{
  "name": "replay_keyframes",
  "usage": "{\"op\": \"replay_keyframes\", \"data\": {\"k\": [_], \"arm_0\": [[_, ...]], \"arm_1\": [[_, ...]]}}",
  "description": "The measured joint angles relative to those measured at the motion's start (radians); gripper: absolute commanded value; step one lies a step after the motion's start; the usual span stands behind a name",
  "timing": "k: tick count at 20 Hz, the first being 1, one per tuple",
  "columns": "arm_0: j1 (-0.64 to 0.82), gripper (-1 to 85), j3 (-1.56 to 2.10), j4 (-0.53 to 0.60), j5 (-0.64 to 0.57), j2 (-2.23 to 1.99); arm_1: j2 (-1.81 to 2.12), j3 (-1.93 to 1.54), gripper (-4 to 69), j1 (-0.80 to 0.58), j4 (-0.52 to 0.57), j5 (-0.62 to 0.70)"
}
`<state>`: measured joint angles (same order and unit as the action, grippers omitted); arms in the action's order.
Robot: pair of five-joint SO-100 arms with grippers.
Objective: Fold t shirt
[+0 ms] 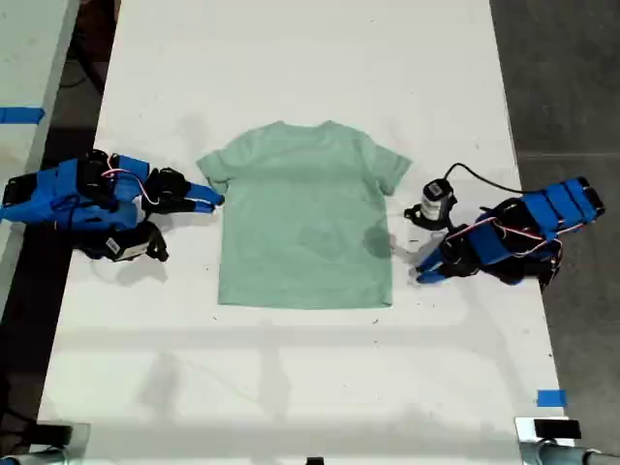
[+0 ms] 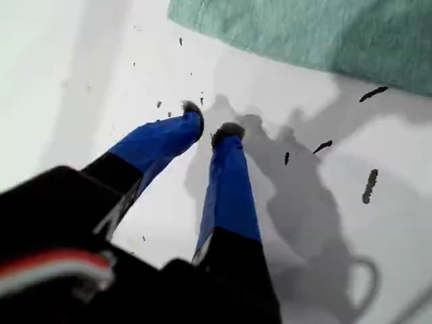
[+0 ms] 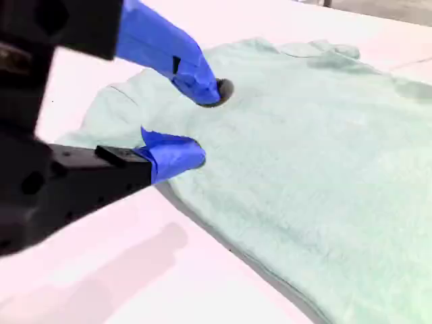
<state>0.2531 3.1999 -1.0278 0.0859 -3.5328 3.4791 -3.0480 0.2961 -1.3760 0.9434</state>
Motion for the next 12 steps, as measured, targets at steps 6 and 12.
{"op": "replay_keyframes", "data": {"k": [6, 12], "arm_0": [[0.0, 11.2, 0.0, 0.0, 0.0, 0.0], [0.0, 11.2, 0.0, 0.0, 0.0, 0.0]], "arm_1": [[0.0, 0.0, 6.2, -0.192, 0.0, -0.124], [0.0, 0.0, 6.1, -0.192, 0.0, -0.124]]}}
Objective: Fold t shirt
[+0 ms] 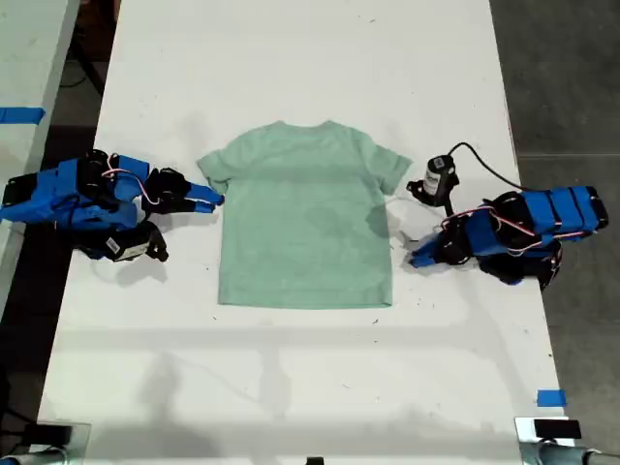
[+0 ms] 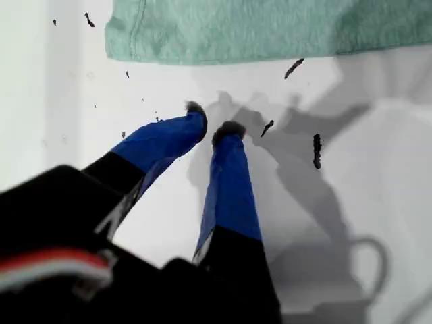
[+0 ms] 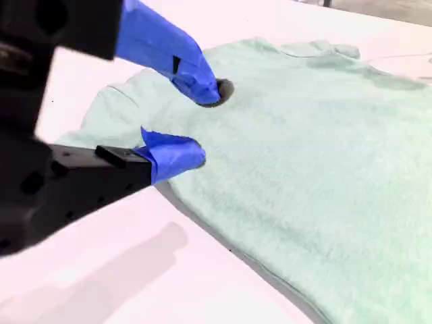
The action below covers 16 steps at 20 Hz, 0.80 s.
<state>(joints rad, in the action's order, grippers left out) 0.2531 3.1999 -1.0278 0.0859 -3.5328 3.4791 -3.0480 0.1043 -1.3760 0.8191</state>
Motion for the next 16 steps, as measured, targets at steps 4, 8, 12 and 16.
{"op": "replay_keyframes", "data": {"k": [4, 8, 12, 16], "arm_0": [[0.0, 11.2, 0.0, 0.0, 0.0, 0.0], [0.0, 11.2, 0.0, 0.0, 0.0, 0.0], [0.002, 11.2, 0.0, 0.0, 0.0, 0.0], [0.084, 11.2, 0.0, 0.0, 0.0, 0.0]], "arm_1": [[0.0, 0.0, 6.1, 0.0, 0.0, 0.0], [0.0, 0.0, 6.2, 0.0, 0.0, -0.006], [0.0, 0.0, 4.6, 0.058, 0.0, -0.497], [0.0, 0.005, 2.1, 0.091, 0.143, -0.606]]}}
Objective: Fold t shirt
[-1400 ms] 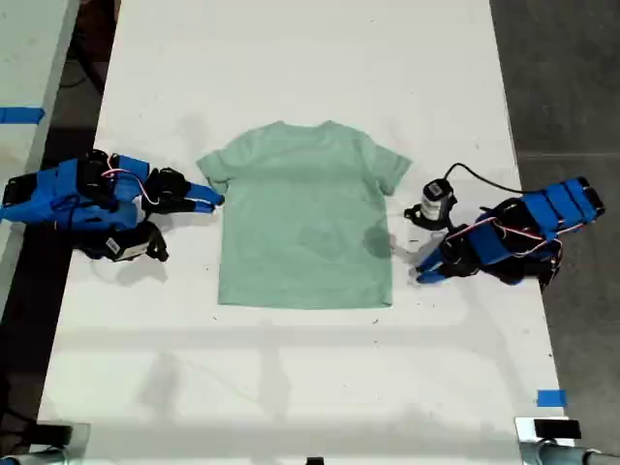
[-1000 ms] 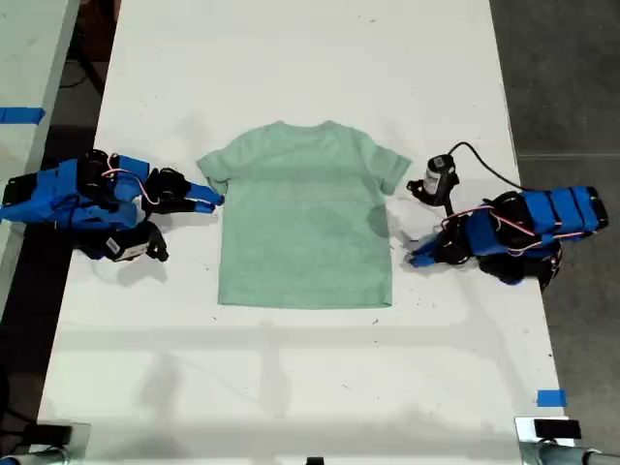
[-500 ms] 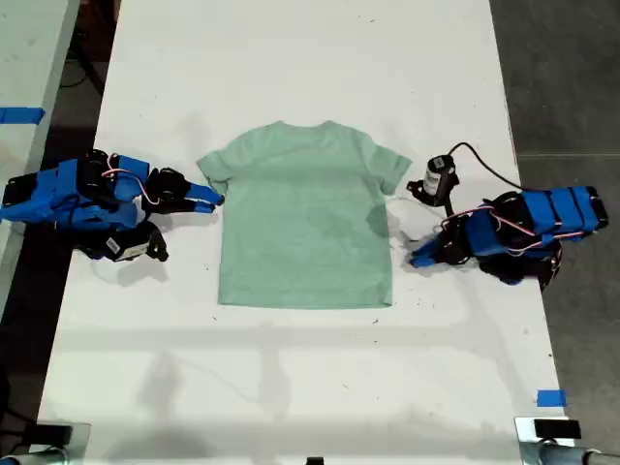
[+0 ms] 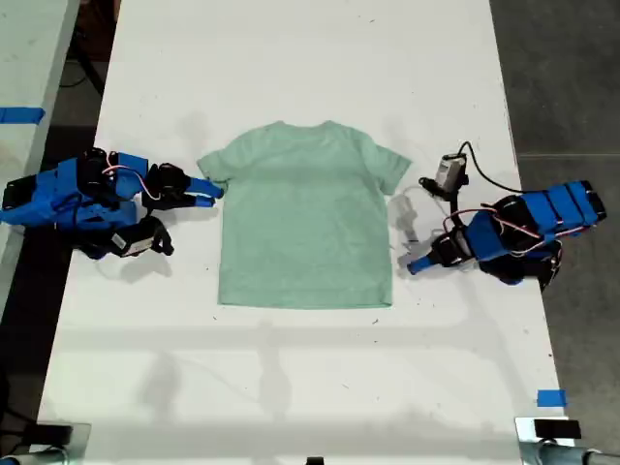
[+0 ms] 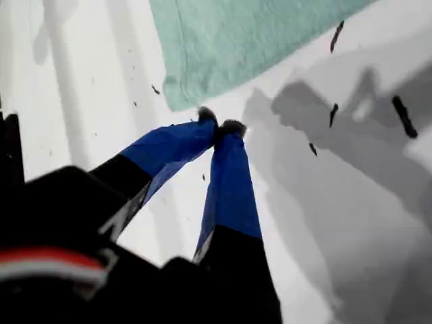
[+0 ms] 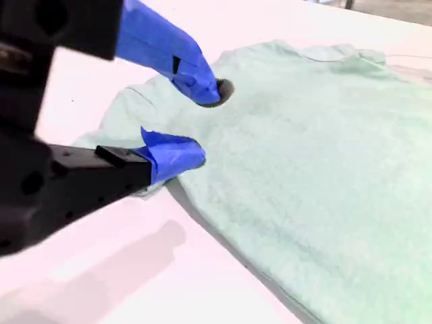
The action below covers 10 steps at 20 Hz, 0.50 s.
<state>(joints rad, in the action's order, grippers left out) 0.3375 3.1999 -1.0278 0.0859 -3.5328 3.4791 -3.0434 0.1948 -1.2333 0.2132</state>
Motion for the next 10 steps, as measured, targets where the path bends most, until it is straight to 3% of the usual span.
{"op": "replay_keyframes", "data": {"k": [2, 4, 7, 10], "arm_0": [[0.055, 11.2, 0.0, -0.002, 0.0, 0.0], [0.087, 11.2, 0.0, -0.003, 0.0, 0.0], [0.08, 11.2, 0.0, -0.003, 0.0, 0.0], [0.087, 11.4, 0.0, -0.003, 0.0, 0.0]], "arm_1": [[-0.002, 0.043, 2.4, -0.06, 0.046, 0.029], [-0.115, 0.184, 4.9, -0.173, -0.06, 0.029], [-0.58, 0.607, 18.4, -0.307, -0.206, 0.078], [-1.029, 1.019, 34.0, -0.545, -0.339, 0.256]]}}
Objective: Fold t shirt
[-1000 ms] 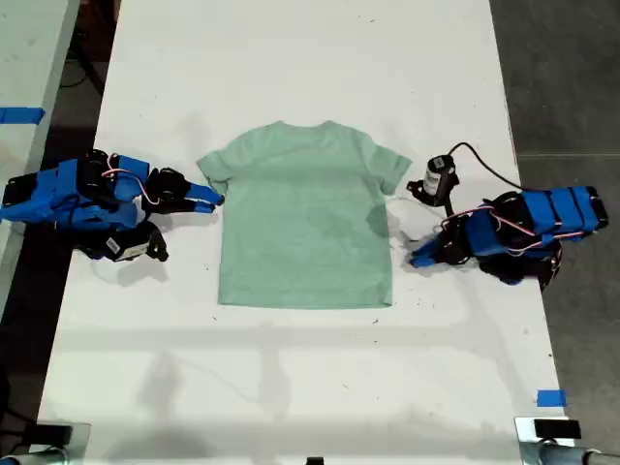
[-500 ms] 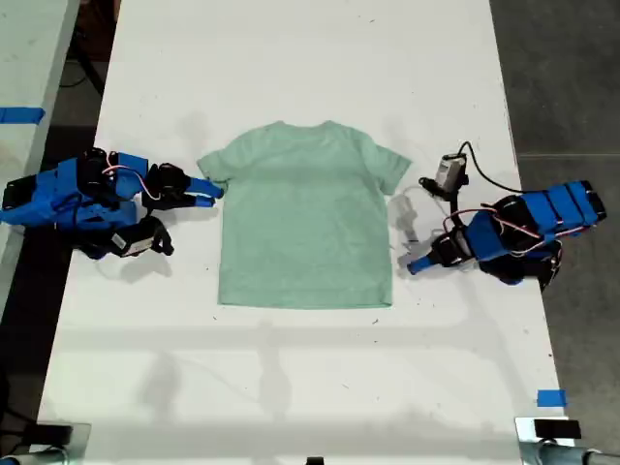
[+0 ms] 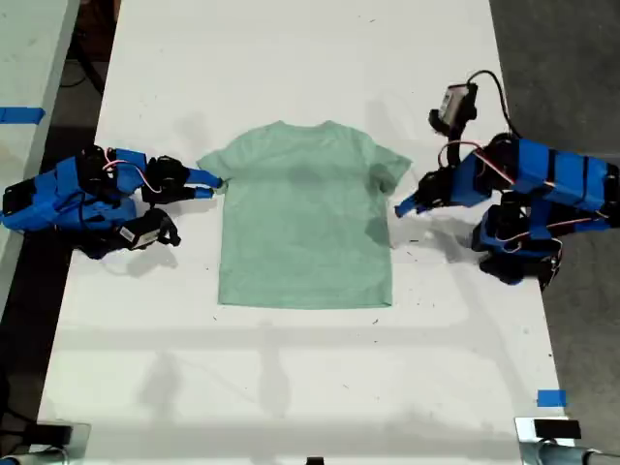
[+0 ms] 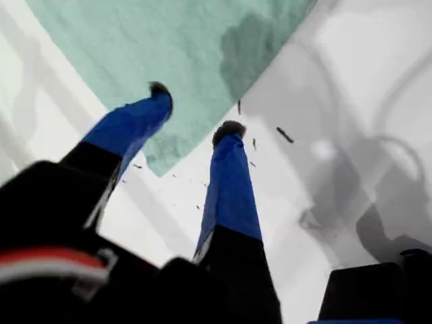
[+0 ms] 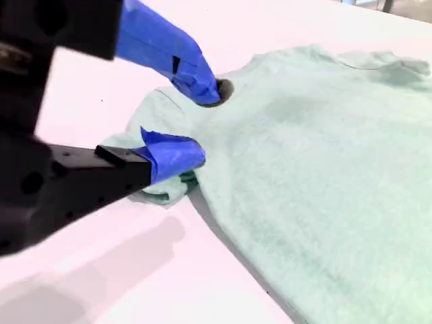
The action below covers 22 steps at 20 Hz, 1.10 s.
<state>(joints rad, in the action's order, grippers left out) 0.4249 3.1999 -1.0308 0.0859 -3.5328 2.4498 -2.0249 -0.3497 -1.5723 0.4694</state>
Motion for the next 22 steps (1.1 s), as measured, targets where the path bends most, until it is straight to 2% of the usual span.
{"op": "replay_keyframes", "data": {"k": [2, 5, 6, 8, 9, 15, 19, 22], "arm_0": [[0.012, 11.4, 0.0, 0.0, 0.0, 0.0], [-0.048, 11.4, 0.0, 0.0, 0.0, 0.0], [-0.072, 11.4, 0.0, 0.0, 0.0, 0.0], [-0.106, 11.4, 0.0, 0.0, 0.0, 0.0], [-0.114, 11.4, 0.0, 0.0, 0.0, 0.0], [-0.115, 11.4, 0.0, 0.0, 0.0, 0.0], [-0.133, 11.4, 0.0, 0.0, 0.0, 0.0], [-0.14, 11.4, 0.0, 0.0, 0.0, 0.0]], "arm_1": [[-0.187, 0.164, 40.7, -0.183, -0.046, 0.109], [-0.407, 0.242, 42.1, -0.387, -0.052, 0.209], [-0.443, 0.225, 41.9, -0.434, -0.018, 0.227], [-0.466, 0.133, 34.6, -0.525, 0.087, 0.247], [-0.482, 0.077, 34.2, -0.555, 0.152, 0.249], [-0.652, -0.061, 33.5, -0.583, 0.535, 0.242], [-0.664, -0.126, 22.3, -0.546, 0.696, 0.181], [-0.66, -0.15, 16.7, -0.532, 0.761, 0.153]]}}
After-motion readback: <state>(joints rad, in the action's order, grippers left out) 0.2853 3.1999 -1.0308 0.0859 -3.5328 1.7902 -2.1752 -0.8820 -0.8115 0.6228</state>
